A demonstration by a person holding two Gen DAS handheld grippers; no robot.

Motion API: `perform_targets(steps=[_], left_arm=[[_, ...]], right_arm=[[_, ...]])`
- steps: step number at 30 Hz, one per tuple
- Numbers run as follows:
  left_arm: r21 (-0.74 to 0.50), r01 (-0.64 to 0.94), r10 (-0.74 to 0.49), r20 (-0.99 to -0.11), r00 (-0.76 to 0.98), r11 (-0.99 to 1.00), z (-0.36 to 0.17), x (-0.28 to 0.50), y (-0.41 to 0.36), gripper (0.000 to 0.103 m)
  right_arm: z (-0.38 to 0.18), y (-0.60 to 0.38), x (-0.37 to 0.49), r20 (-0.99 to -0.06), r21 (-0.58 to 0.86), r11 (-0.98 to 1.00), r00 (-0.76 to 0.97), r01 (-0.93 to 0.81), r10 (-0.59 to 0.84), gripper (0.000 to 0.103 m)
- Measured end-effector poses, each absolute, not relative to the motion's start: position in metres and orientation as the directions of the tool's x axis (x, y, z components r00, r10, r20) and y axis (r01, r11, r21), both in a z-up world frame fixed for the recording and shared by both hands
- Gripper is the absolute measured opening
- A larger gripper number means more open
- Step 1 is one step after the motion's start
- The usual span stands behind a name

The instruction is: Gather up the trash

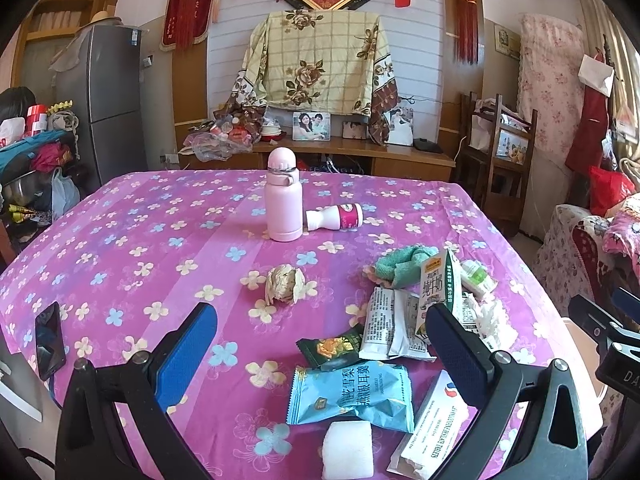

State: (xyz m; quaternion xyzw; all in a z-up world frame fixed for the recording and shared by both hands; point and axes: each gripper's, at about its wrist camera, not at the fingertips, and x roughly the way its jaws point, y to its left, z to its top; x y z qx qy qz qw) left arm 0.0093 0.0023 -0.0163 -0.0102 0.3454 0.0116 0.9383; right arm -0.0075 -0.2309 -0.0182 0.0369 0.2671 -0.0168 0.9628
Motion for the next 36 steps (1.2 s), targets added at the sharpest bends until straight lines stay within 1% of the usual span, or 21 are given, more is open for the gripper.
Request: perform_targets(steps=[4,5,7,11,20,27,32,36], left_arm=[[0.015,-0.033,0.035,-0.623,0.782,0.999,-0.018,0.01,0.003,0.103],[0.019,-0.032,0.037,-0.616,0.787,0.999,-0.019,0.011,0.003,0.103],[0.029,-0.035,0.046,-0.605,0.795,0.999,-0.021,0.011,0.002,0.103],[0.009,-0.037,0.035,-0.607,0.794,0.999,-0.026,0.013,0.004,0.103],[-0.035,-0.025,-0.002,-0.626,0.78,0.999,-0.034,0.017,0.003,0.103],[-0.017,-0.026,0.01,-0.629,0.777,1.0,-0.037,0.02,0.004,0.103],[0.035,-0.03,0.045,-0.621,0.782,0.999,-0.04,0.023,0.008,0.103],[0.033,-0.033,0.047,-0.627,0.778,0.999,-0.042,0.025,0.011,0.103]], right_arm=[[-0.021,-0.231,-0.005,-0.532,0.094,0.994,0.847,0.047,0.011,0.103],[-0.021,-0.231,-0.005,-0.536,0.138,0.989,0.843,0.045,0.037,0.103],[-0.022,-0.231,-0.004,-0.542,0.136,0.99,0.839,0.041,0.04,0.103],[-0.025,-0.229,-0.002,-0.549,0.076,0.997,0.836,0.034,0.014,0.103],[-0.033,-0.229,0.002,-0.573,0.093,0.995,0.819,0.017,0.039,0.103],[-0.039,-0.228,0.007,-0.588,0.088,0.996,0.807,0.001,0.051,0.103],[-0.044,-0.227,0.011,-0.621,0.08,0.997,0.782,-0.013,0.06,0.103],[-0.046,-0.225,0.013,-0.63,0.072,0.997,0.774,-0.018,0.059,0.103]])
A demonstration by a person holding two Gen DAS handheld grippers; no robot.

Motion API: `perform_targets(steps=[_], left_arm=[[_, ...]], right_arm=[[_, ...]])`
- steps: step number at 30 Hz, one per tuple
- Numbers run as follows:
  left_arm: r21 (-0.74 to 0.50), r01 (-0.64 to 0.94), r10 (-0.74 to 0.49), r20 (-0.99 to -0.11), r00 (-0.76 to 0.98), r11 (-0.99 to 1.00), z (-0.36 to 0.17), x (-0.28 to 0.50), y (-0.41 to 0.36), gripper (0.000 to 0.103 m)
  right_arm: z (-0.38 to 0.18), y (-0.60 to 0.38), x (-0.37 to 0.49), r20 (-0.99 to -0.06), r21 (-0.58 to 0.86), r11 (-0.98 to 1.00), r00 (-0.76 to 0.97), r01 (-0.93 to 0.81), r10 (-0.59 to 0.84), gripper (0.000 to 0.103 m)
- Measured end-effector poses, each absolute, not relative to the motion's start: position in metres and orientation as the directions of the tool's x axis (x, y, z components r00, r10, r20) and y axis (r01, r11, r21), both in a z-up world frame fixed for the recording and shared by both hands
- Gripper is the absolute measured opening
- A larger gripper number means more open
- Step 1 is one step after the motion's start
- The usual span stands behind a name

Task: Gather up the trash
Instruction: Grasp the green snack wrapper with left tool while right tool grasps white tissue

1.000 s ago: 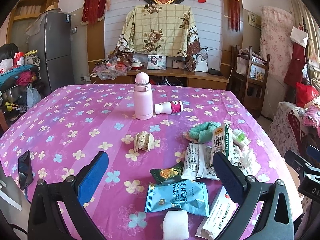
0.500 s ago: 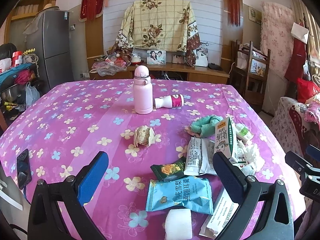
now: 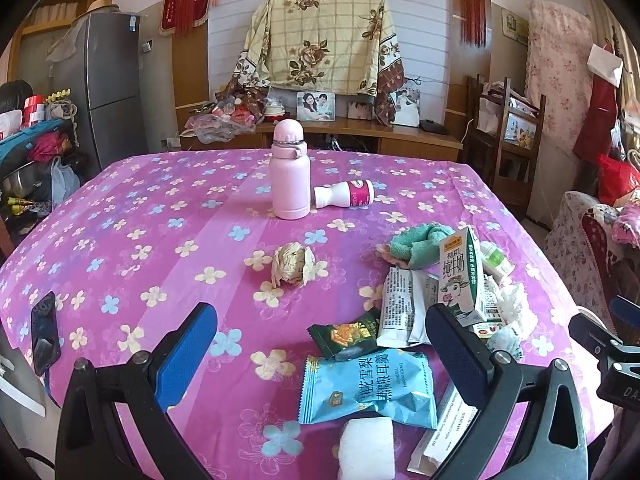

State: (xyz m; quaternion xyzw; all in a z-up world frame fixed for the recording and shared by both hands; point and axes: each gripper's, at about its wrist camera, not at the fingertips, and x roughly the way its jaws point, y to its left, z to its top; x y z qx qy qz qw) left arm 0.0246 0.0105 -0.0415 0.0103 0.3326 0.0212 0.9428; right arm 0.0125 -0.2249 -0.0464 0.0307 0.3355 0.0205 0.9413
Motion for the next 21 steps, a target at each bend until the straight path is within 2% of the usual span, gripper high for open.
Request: perform_targets(steps=[11,18,19,21], left_arm=[[-0.053,0.028,-0.058,-0.714,0.698,0.998,-0.058,0.029,0.031,0.103],[-0.047,0.102,-0.099,-0.786,0.61,0.994,-0.073,0.034,0.045,0.103],[-0.052,0.115,-0.111,-0.796,0.595,0.992,-0.075,0.035,0.045,0.103],[-0.047,0.12,-0.11,-0.799,0.591,0.992,-0.082,0.036,0.045,0.103]], right_arm=[[-0.06,-0.239,0.024,-0.688,0.104,0.994,0.719,-0.033,0.096,0.103],[-0.077,-0.25,0.034,-0.711,0.147,0.987,0.686,-0.07,0.155,0.103],[-0.081,-0.251,0.035,-0.719,0.15,0.986,0.677,-0.075,0.161,0.102],[-0.088,-0.256,0.038,-0.729,0.178,0.981,0.659,-0.08,0.186,0.094]])
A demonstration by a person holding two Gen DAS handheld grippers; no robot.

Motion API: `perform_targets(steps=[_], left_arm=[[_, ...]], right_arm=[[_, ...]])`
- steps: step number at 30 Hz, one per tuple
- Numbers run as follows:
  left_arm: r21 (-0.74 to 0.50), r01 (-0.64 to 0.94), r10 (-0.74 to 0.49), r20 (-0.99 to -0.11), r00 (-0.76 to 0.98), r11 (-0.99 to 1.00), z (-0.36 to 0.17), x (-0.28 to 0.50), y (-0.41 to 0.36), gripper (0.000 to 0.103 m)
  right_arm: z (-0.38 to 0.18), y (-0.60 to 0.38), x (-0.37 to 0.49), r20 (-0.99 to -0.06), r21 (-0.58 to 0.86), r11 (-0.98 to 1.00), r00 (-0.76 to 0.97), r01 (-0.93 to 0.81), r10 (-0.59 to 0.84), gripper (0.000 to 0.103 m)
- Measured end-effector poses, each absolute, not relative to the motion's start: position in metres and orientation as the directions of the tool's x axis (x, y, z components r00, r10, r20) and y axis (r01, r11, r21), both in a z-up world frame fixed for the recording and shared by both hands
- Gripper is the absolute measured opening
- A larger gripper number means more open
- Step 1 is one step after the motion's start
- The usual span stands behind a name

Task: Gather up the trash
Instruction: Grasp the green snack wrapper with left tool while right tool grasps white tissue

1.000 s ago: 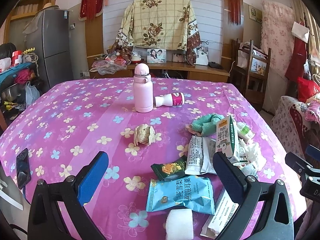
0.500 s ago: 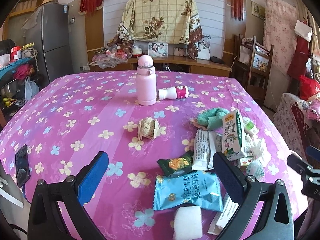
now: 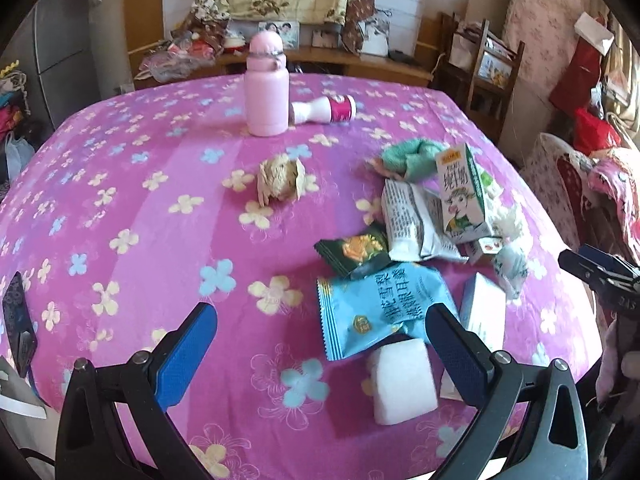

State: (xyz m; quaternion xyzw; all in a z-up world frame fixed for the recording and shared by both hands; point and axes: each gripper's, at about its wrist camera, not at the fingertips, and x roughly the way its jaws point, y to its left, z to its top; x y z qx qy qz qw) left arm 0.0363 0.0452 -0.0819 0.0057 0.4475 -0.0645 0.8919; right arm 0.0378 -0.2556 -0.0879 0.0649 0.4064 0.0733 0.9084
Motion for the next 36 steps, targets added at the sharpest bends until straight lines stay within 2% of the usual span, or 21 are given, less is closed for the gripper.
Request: perform_targets(steps=[4,7,12,16,17,19,20,21,22,24,27,31,32,36], left_arm=[[-0.074,0.086,-0.11,-0.808,0.578,0.994,-0.09,0.053,0.053,0.103],[-0.116,0.075,-0.138,-0.81,0.57,0.99,-0.094,0.07,0.055,0.103],[-0.108,0.115,-0.153,-0.835,0.529,0.988,-0.11,0.105,0.044,0.103],[-0.116,0.149,-0.175,-0.855,0.489,0.982,-0.123,0.126,0.036,0.101],[-0.115,0.159,-0.179,-0.857,0.483,0.981,-0.126,0.128,0.033,0.097],[-0.108,0.184,-0.183,-0.87,0.458,0.977,-0.133,0.135,0.028,0.081],[-0.105,0.197,-0.183,-0.88,0.438,0.975,-0.137,0.139,0.025,0.065],[-0.103,0.208,-0.183,-0.889,0.419,0.973,-0.142,0.141,0.022,0.053],[-0.074,0.219,-0.166,-0.884,0.436,0.973,-0.142,0.141,0.019,0.053],[-0.055,0.232,-0.154,-0.888,0.433,0.971,-0.141,0.141,0.018,0.035],[-0.104,0.21,-0.187,-0.886,0.425,0.972,-0.135,0.142,0.027,0.028],[-0.109,0.205,-0.194,-0.868,0.457,0.973,-0.117,0.131,0.036,0.02],[-0.111,0.204,-0.196,-0.864,0.464,0.973,-0.111,0.128,0.037,0.014],[-0.088,0.189,-0.176,-0.837,0.519,0.978,-0.083,0.11,0.044,0.013]], right_arm=[[-0.102,-0.265,0.044,-0.741,0.262,0.961,0.619,-0.09,0.26,0.086],[-0.108,-0.267,0.05,-0.742,0.272,0.958,0.614,-0.093,0.27,0.075],[-0.12,-0.277,0.065,-0.722,0.392,0.917,0.593,-0.073,0.356,0.075],[-0.12,-0.281,0.086,-0.715,0.398,0.914,0.599,-0.073,0.359,0.075],[-0.122,-0.281,0.092,-0.717,0.396,0.915,0.595,-0.078,0.362,0.075],[-0.128,-0.278,0.105,-0.731,0.395,0.915,0.574,-0.086,0.369,0.075],[-0.133,-0.275,0.111,-0.738,0.397,0.913,0.56,-0.088,0.375,0.075],[-0.138,-0.274,0.114,-0.746,0.395,0.914,0.549,-0.09,0.377,0.069],[-0.143,-0.272,0.117,-0.753,0.394,0.914,0.538,-0.094,0.379,0.059],[-0.147,-0.274,0.12,-0.729,0.438,0.892,0.539,-0.107,0.422,0.032],[-0.141,-0.276,0.118,-0.732,0.423,0.9,0.546,-0.104,0.407,0.027],[-0.121,-0.283,0.103,-0.701,0.418,0.899,0.583,-0.131,0.411,0.026],[-0.114,-0.286,0.097,-0.689,0.416,0.899,0.597,-0.137,0.41,0.026],[-0.094,-0.299,0.08,-0.66,0.418,0.896,0.627,-0.149,0.413,0.026]])
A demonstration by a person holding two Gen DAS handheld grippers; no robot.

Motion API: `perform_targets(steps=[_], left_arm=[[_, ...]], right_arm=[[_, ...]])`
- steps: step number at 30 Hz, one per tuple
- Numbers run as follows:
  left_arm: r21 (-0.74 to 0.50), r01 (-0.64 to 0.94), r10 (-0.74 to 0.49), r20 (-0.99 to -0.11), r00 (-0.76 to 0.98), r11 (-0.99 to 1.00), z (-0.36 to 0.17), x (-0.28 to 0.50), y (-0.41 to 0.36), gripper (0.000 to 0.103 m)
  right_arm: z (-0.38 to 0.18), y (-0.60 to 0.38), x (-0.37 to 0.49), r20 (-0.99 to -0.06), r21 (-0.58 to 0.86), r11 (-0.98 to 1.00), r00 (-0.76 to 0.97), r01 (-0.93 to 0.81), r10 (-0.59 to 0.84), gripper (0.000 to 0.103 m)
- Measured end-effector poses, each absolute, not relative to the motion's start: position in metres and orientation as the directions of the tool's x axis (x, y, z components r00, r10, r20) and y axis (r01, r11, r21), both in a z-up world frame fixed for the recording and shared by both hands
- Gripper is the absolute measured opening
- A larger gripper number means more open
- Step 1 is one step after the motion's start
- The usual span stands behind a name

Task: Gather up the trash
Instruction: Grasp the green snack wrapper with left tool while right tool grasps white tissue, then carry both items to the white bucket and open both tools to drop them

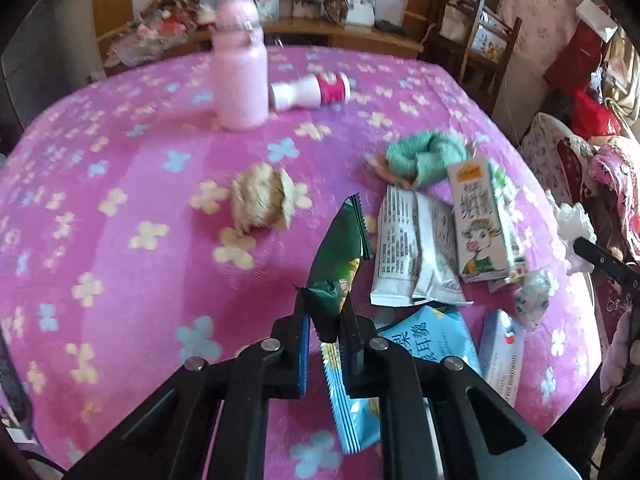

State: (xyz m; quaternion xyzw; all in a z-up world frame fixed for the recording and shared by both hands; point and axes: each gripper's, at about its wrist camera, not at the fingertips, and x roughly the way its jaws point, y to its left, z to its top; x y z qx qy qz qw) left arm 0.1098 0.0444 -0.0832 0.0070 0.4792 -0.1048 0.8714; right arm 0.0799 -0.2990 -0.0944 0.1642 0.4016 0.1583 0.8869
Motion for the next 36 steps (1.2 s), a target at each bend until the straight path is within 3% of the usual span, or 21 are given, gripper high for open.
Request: perform_targets(steps=[5,11,25,36], left_arm=[[-0.13,0.206,-0.226,-0.8,0.556,0.97,-0.048,0.095,0.044,0.013],[-0.164,0.32,-0.322,-0.778,0.54,0.933,-0.028,0.079,-0.013,0.013],[-0.248,0.555,-0.504,-0.779,0.374,0.794,-0.051,0.066,-0.226,0.013],[-0.287,0.593,-0.529,-0.8,0.285,0.753,-0.083,0.062,-0.334,0.013]], right_arm=[[-0.079,-0.316,0.055,-0.643,0.408,0.901,0.654,-0.145,0.397,0.026],[-0.077,-0.355,0.033,-0.66,0.373,0.924,0.676,-0.083,0.328,0.026],[-0.106,-0.486,-0.007,-0.755,0.301,0.937,0.644,0.175,0.123,0.026],[-0.157,-0.557,-0.018,-0.8,0.344,0.888,0.59,0.304,0.108,0.029]])
